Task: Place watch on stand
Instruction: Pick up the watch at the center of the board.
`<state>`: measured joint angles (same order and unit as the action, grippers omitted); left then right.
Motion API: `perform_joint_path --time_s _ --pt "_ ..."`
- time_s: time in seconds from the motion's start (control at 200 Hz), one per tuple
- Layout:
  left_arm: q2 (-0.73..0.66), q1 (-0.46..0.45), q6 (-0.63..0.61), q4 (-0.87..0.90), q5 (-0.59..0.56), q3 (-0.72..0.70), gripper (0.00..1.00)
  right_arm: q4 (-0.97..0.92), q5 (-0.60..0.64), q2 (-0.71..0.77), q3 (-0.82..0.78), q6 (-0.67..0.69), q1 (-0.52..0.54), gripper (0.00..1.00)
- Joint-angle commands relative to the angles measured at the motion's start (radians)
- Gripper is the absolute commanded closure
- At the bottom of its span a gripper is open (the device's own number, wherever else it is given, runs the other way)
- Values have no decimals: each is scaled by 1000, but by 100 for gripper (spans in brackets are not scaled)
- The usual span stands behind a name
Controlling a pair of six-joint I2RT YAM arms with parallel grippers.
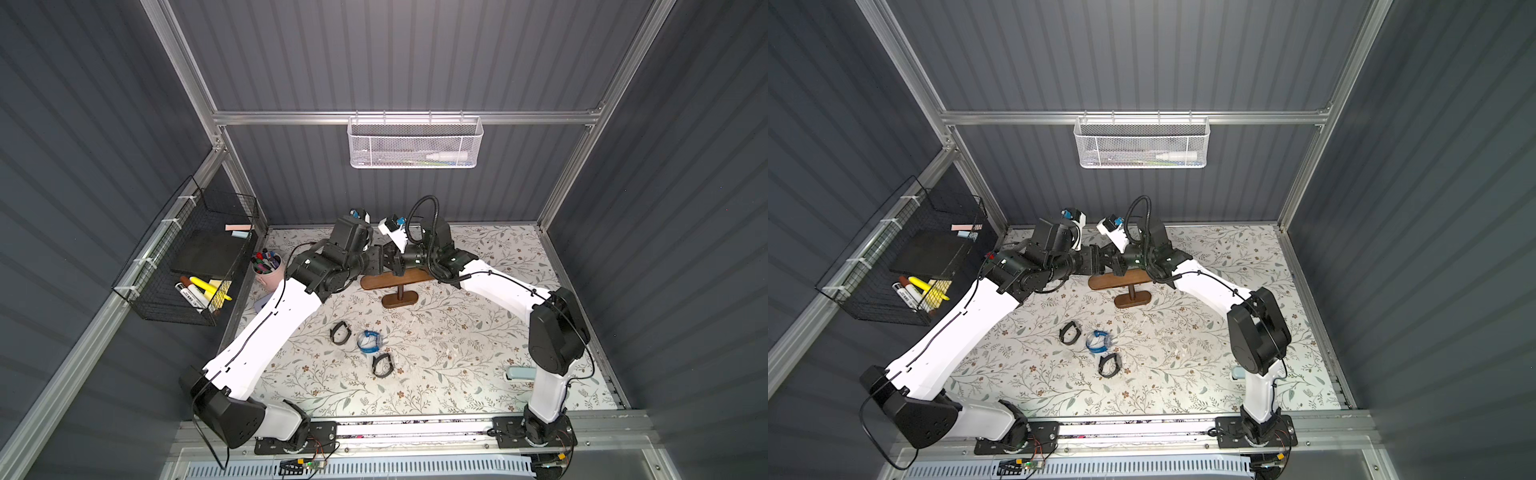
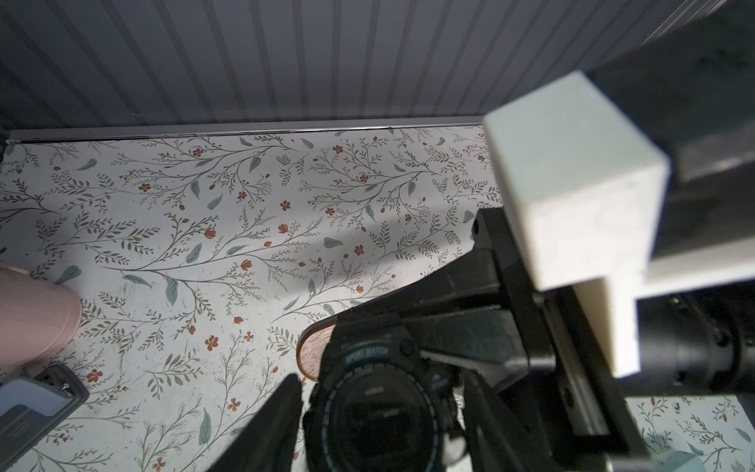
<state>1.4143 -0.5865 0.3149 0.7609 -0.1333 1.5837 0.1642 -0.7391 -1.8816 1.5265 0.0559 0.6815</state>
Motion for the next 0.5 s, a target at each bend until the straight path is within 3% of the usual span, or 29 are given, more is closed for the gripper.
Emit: perform_joint_path --time_s 0.0,0.305,0.495 --pt "11 1 18 19 5 28 37 17 -18 30 3 21 1 100" --pt "26 1 41 44 17 31 36 17 -17 31 1 22 0 100" --pt "21 1 50 46 5 34 49 17 -17 31 3 22 1 100"
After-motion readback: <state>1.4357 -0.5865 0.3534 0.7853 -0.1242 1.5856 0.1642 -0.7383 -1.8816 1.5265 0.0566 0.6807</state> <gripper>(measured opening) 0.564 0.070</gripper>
